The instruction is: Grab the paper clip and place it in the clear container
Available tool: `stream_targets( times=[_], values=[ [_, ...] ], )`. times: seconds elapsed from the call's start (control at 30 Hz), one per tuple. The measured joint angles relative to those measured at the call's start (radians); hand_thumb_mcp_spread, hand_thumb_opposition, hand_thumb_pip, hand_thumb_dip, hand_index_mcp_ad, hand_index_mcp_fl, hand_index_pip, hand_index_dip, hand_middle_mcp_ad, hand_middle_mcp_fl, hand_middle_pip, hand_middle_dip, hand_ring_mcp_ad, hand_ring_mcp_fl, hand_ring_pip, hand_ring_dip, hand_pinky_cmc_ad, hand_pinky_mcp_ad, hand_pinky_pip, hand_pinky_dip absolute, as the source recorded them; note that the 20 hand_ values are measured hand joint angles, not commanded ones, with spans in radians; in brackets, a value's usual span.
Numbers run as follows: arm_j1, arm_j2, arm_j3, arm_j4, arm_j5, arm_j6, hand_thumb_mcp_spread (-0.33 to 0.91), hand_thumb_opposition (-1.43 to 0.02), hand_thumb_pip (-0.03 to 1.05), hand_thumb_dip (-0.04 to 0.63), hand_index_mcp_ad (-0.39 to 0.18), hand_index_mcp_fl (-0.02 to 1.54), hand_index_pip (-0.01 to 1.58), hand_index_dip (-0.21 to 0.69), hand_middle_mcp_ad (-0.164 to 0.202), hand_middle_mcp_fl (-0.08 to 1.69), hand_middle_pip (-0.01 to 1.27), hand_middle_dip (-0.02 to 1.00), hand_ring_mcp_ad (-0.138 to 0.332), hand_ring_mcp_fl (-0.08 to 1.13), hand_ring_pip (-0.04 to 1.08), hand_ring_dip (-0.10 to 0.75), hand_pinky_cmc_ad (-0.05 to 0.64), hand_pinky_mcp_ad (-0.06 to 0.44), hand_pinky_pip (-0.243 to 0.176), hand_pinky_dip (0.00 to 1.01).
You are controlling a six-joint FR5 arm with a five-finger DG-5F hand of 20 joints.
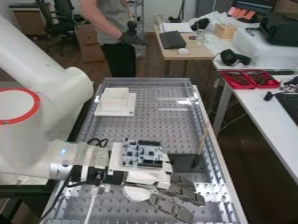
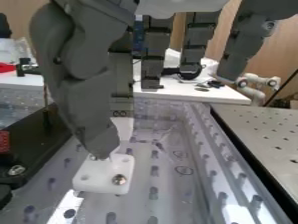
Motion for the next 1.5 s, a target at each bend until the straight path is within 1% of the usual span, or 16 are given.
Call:
stream_targets(
  times=[0.07,0.13,0.27,0.37,0.47,0.67,0.83,1.03,1.23,1.5],
  values=[
    [0.000,0.003,-0.004,0.007,-0.001,0.010,0.55,-0.90,0.53,0.251,-0.185,0.56,1.43,0.044,-0.044,0.31,0.12,0.22,0.098,0.11,0.10,0.086,0.351,0.278,0.066,0.19],
    [0.001,0.010,-0.009,0.016,0.001,0.026,0.55,-0.90,0.53,0.251,-0.185,0.58,1.41,0.044,-0.044,0.34,0.12,0.22,0.094,0.11,0.10,0.086,0.351,0.278,0.066,0.19],
    [0.003,0.025,-0.019,0.025,0.013,0.055,0.55,-0.91,0.51,0.251,-0.183,0.68,1.34,0.040,-0.047,0.35,0.12,0.22,0.096,0.13,0.10,0.086,0.351,0.278,0.066,0.19],
    [0.005,0.043,-0.027,0.033,0.025,0.076,0.55,-0.91,0.51,0.251,-0.183,0.69,1.34,0.040,-0.044,0.36,0.12,0.22,0.094,0.14,0.10,0.086,0.351,0.278,0.066,0.19],
    [0.010,0.063,-0.040,0.047,0.034,0.094,0.55,-0.91,0.50,0.250,-0.187,0.74,1.30,0.038,-0.044,0.37,0.12,0.22,0.098,0.14,0.10,0.086,0.351,0.278,0.066,0.19],
    [0.037,0.135,-0.091,0.104,0.050,0.154,0.55,-0.93,0.50,0.250,-0.187,0.74,1.28,0.038,-0.044,0.37,0.12,0.22,0.099,0.14,0.10,0.086,0.351,0.278,0.066,0.19],
    [0.098,0.215,-0.164,0.187,0.065,0.225,0.55,-0.93,0.50,0.250,-0.183,0.76,1.26,0.042,-0.044,0.36,0.12,0.22,0.099,0.14,0.10,0.086,0.356,0.278,0.066,0.19],
    [0.178,0.289,-0.233,0.273,0.081,0.298,0.55,-0.94,0.50,0.253,-0.183,0.77,1.25,0.042,-0.042,0.37,0.12,0.22,0.098,0.14,0.10,0.086,0.360,0.279,0.066,0.19],
    [0.261,0.333,-0.274,0.330,0.094,0.351,0.55,-0.94,0.50,0.253,-0.183,0.77,1.25,0.042,-0.042,0.37,0.12,0.22,0.098,0.14,0.10,0.086,0.360,0.279,0.066,0.19],
    [0.363,0.347,-0.290,0.372,0.114,0.408,0.55,-0.94,0.50,0.253,-0.183,0.77,1.24,0.045,-0.042,0.36,0.12,0.22,0.098,0.14,0.10,0.086,0.356,0.279,0.066,0.19]
  ],
)
